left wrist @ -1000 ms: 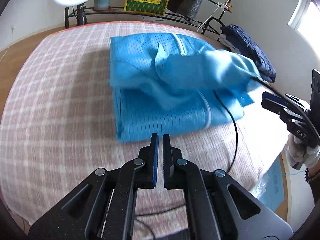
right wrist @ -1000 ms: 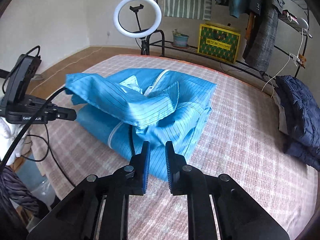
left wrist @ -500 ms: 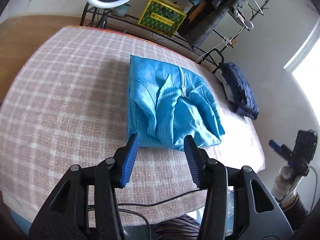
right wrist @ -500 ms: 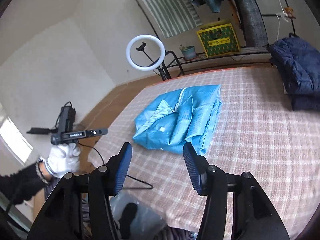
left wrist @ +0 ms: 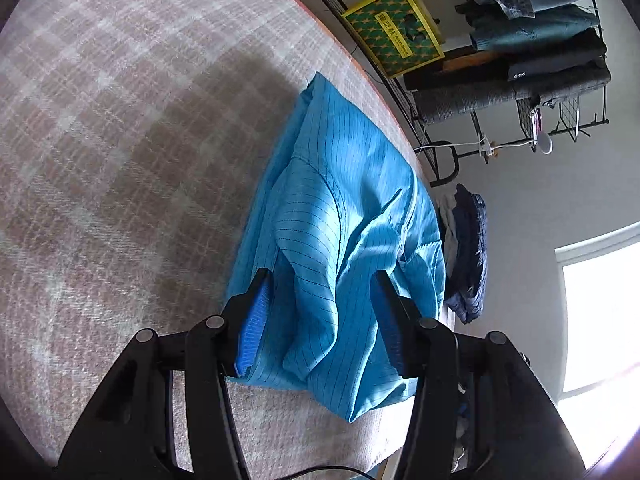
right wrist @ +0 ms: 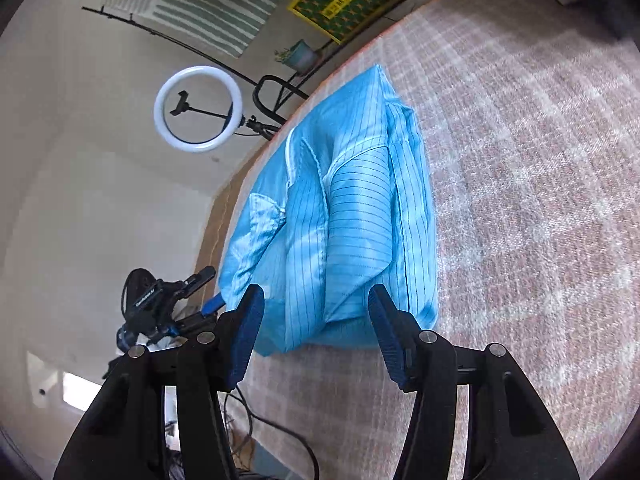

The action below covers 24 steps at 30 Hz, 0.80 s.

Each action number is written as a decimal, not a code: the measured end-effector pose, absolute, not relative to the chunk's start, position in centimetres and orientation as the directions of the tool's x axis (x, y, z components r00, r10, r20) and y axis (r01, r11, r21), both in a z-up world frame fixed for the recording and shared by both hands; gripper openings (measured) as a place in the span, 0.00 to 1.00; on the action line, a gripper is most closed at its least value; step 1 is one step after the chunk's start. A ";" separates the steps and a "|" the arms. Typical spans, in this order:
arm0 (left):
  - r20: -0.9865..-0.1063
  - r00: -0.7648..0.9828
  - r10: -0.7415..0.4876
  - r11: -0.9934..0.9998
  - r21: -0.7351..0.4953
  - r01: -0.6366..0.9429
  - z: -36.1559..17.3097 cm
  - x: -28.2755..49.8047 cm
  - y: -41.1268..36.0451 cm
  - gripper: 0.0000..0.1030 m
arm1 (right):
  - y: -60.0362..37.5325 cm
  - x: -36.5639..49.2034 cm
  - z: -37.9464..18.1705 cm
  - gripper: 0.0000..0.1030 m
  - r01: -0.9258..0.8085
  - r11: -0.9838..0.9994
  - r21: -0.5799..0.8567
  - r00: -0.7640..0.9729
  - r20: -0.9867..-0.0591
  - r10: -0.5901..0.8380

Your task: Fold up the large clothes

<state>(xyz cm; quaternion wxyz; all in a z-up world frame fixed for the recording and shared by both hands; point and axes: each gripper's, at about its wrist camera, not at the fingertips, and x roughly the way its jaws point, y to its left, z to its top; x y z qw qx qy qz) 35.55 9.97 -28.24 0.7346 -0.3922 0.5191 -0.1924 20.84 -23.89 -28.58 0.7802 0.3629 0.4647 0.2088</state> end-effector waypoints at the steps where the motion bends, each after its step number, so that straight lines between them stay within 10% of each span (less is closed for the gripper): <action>1: -0.626 0.371 -0.686 0.633 -0.765 -0.120 -28.7 35.8 9.5 0.35 | -23.8 21.3 -29.0 0.53 0.023 0.666 0.746 0.476 -0.594 0.649; 2: -0.635 0.358 -0.685 0.641 -0.758 -0.118 -29.0 35.9 9.2 0.13 | -23.6 21.8 -29.3 0.48 0.026 0.678 0.735 0.470 -0.608 0.640; 5: -0.603 0.336 -0.724 0.601 -0.790 -0.123 -29.8 35.8 9.1 0.01 | -23.5 22.8 -30.5 0.02 0.041 0.665 0.746 0.429 -0.614 0.663; 13: -0.449 0.369 -0.814 0.454 -0.887 -0.078 -28.1 34.2 11.7 0.00 | -28.3 20.7 -29.5 0.01 -0.012 0.383 0.924 0.528 -0.319 0.787; 24: -0.616 0.346 -0.707 0.589 -0.784 -0.193 -30.9 34.0 12.7 0.13 | -28.2 20.4 -32.1 0.05 0.091 0.541 0.836 0.505 -0.507 0.699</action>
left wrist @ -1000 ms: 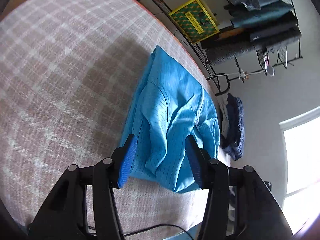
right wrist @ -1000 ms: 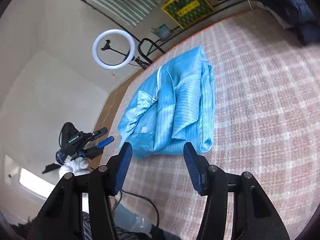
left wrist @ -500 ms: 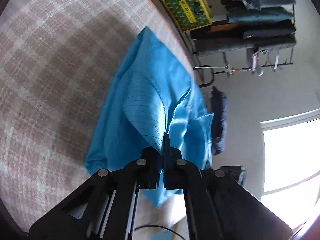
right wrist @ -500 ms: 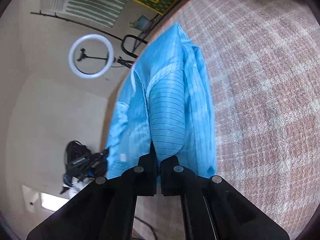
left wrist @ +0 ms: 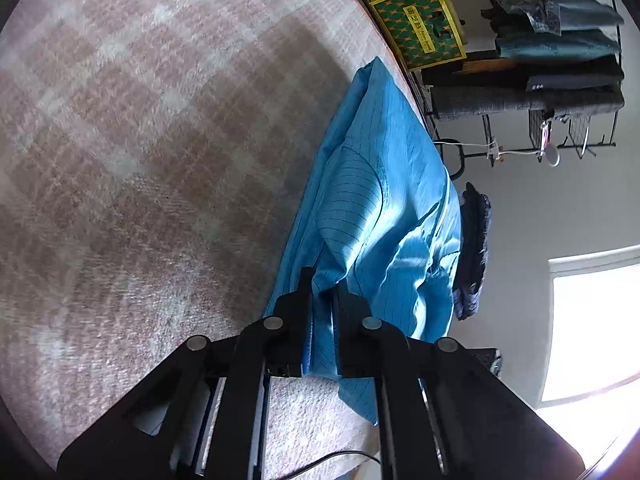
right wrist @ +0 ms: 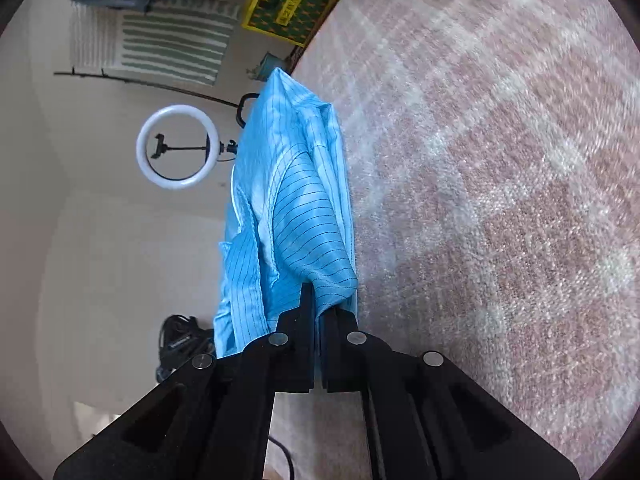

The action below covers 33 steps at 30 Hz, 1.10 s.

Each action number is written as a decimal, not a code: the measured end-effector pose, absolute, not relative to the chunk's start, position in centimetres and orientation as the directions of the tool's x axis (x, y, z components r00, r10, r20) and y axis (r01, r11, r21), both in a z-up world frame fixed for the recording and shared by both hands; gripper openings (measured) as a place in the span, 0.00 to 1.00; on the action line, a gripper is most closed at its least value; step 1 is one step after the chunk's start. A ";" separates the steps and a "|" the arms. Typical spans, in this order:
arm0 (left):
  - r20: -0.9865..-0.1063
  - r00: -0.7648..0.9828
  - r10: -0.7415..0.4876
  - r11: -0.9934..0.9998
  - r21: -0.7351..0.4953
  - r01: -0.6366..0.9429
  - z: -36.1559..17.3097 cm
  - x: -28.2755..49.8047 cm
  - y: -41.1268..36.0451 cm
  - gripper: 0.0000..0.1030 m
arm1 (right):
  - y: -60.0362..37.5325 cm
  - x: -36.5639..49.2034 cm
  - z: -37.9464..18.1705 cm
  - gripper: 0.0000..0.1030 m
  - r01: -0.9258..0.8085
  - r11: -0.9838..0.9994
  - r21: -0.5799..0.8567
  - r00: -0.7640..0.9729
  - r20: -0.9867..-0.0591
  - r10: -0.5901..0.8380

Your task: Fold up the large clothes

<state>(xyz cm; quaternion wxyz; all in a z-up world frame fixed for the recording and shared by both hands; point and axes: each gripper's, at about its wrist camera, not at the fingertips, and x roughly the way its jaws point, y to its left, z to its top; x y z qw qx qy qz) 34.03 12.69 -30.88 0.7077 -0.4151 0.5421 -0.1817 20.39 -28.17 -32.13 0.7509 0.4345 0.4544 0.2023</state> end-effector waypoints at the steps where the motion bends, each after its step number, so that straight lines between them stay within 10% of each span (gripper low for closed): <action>1: -0.631 0.359 -0.688 0.610 -0.771 -0.184 -30.1 33.8 12.9 0.19 | -28.2 20.2 -31.2 0.05 0.089 0.570 0.817 0.500 -0.532 0.684; 5: -0.658 0.414 -0.629 0.666 -0.731 -0.149 -26.5 31.6 13.2 0.34 | -27.4 18.9 -27.5 0.08 0.032 0.650 0.759 0.493 -0.578 0.651; 9: -0.654 0.382 -0.653 0.678 -0.730 -0.092 -24.6 29.3 10.6 0.42 | -24.6 17.8 -25.7 0.46 -0.009 0.668 0.744 0.454 -0.592 0.665; 28: -0.696 0.219 -0.684 0.661 -0.718 -0.216 -28.0 28.4 6.8 0.41 | -17.2 23.3 -29.2 0.39 0.161 0.809 0.565 0.179 -0.823 0.539; 30: -0.685 0.206 -0.699 0.649 -0.728 -0.220 -28.3 28.5 6.5 0.15 | -16.5 24.1 -29.3 0.32 0.172 0.799 0.575 0.163 -0.817 0.553; 33: -0.682 0.215 -0.699 0.652 -0.732 -0.199 -28.0 28.7 6.5 0.06 | -15.7 24.9 -29.3 0.10 0.168 0.780 0.603 0.147 -0.798 0.585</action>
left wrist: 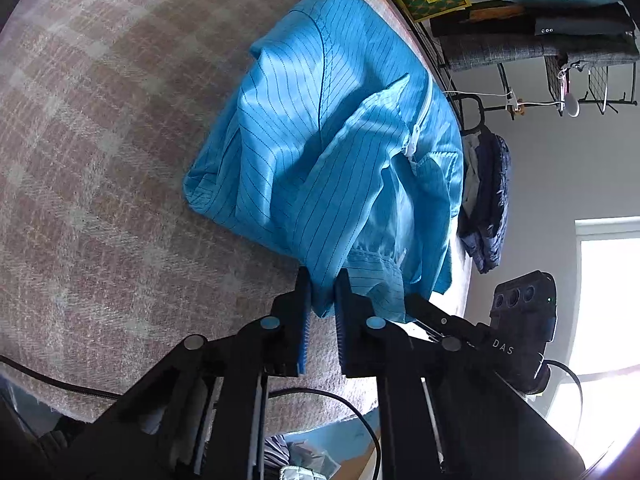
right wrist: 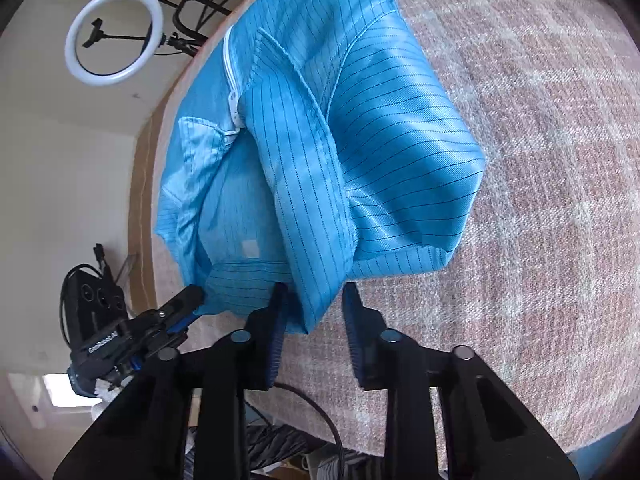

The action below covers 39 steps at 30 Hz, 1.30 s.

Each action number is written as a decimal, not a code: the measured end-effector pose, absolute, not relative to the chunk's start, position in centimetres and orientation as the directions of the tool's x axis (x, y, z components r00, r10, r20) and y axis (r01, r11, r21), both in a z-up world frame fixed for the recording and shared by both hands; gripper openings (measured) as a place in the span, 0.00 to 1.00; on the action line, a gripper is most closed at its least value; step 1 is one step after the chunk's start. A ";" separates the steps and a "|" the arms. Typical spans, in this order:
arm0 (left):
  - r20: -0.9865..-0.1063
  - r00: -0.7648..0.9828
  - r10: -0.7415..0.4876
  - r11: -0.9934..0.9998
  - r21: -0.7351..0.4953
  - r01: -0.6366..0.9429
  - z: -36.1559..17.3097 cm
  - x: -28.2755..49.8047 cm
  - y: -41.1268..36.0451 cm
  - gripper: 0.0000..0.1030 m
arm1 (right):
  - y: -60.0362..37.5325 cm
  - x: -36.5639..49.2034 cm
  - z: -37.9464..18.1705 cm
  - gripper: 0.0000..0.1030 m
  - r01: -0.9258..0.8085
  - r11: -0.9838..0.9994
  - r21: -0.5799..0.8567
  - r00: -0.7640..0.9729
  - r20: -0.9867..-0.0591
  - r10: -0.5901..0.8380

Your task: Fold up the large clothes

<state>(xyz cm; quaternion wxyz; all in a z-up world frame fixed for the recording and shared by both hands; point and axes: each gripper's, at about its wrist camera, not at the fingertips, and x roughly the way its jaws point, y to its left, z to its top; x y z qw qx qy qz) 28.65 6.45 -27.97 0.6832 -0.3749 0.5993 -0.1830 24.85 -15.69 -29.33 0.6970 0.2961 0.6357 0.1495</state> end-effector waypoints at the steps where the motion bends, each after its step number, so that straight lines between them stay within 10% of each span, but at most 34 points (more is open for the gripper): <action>1: -0.673 0.223 -0.705 0.643 -0.740 -0.199 -27.8 28.7 6.3 0.06 | -15.4 25.2 -29.1 0.10 0.165 0.773 0.612 0.153 -0.791 0.593; 11: -0.537 0.420 -0.732 0.537 -0.834 -0.130 -24.7 29.0 8.9 0.00 | -15.9 24.5 -24.1 0.01 -0.018 0.725 0.688 0.369 -0.670 0.645; 32: -0.727 0.314 -0.610 0.773 -0.634 0.033 -23.9 26.1 5.8 0.05 | -20.3 18.5 -24.4 0.09 -0.229 0.801 0.554 0.372 -0.710 0.598; 39: -0.712 0.444 -0.544 0.811 -0.582 0.062 -21.2 29.0 7.5 0.05 | -23.6 22.1 -22.8 0.55 -0.122 0.882 0.455 0.542 -0.714 0.444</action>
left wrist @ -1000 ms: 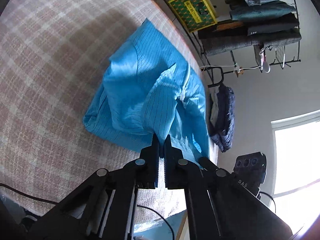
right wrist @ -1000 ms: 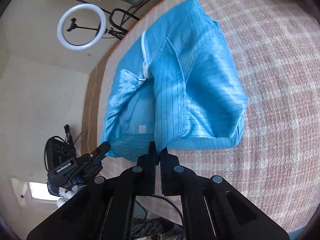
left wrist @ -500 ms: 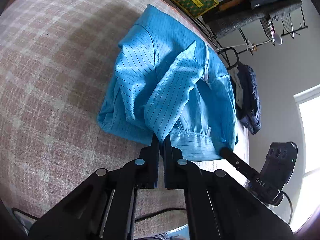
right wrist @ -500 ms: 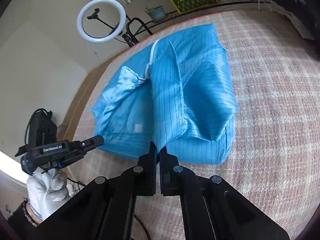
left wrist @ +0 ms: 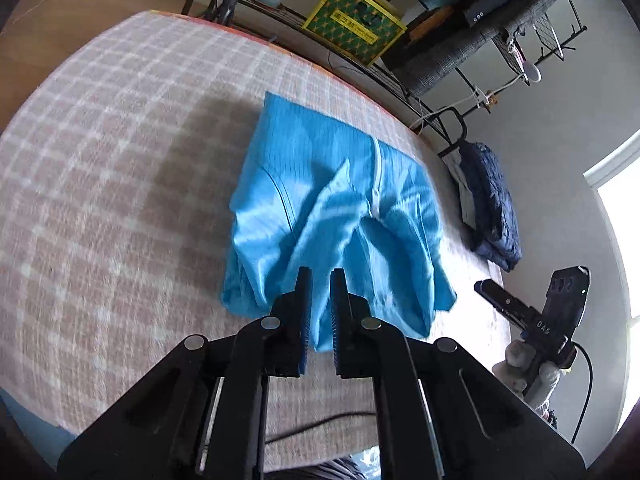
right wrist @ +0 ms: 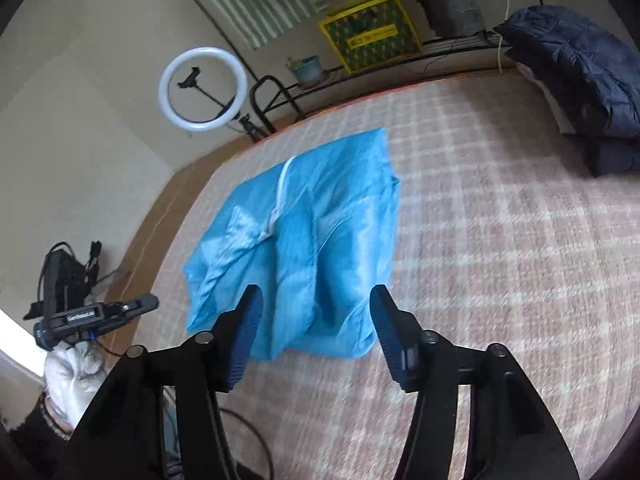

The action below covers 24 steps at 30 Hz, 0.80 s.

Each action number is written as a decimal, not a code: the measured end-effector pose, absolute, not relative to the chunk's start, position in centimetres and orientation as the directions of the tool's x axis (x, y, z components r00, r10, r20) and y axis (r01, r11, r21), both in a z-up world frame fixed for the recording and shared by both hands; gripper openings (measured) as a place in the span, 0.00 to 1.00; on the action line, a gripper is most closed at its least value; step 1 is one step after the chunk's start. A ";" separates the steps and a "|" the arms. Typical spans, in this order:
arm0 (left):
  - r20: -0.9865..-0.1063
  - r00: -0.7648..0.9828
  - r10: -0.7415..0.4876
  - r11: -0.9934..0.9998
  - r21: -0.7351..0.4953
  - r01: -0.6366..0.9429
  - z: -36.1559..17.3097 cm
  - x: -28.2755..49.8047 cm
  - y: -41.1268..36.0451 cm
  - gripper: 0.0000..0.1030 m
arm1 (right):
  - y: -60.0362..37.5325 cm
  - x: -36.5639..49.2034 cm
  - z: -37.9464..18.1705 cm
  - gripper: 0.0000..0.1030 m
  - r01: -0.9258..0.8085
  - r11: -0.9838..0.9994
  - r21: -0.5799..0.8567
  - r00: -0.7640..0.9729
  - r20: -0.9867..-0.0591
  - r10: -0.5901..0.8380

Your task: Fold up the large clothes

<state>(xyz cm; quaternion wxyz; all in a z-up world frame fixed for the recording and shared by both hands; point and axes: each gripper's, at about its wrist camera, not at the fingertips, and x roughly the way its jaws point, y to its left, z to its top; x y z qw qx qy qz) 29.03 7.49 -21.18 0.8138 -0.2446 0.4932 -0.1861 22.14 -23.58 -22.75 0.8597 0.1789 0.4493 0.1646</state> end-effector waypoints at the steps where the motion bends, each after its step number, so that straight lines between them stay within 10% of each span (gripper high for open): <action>1: -0.712 0.450 -0.539 0.815 -0.575 0.066 -21.3 30.1 7.6 0.05 | -23.5 23.1 -23.7 0.55 -0.103 0.888 0.448 0.522 -0.735 0.432; 5: -0.744 0.431 -0.510 0.842 -0.535 0.072 -23.9 33.7 7.8 0.05 | -22.3 24.5 -26.9 0.14 -0.096 0.882 0.461 0.439 -0.776 0.453; 8: -0.804 0.393 -0.447 0.886 -0.457 0.074 -26.5 34.7 7.2 0.05 | -21.7 24.1 -27.8 0.04 -0.109 0.918 0.380 0.432 -0.814 0.389; 14: -0.868 0.328 -0.372 0.927 -0.364 0.087 -29.7 33.7 7.2 0.05 | -23.4 23.2 -30.3 0.02 -0.060 0.925 0.374 0.408 -0.837 0.365; 24: -0.722 0.521 -0.456 0.886 -0.423 0.188 -21.2 37.0 7.1 0.05 | -23.5 25.6 -20.6 0.07 -0.261 0.898 0.353 0.584 -0.683 0.438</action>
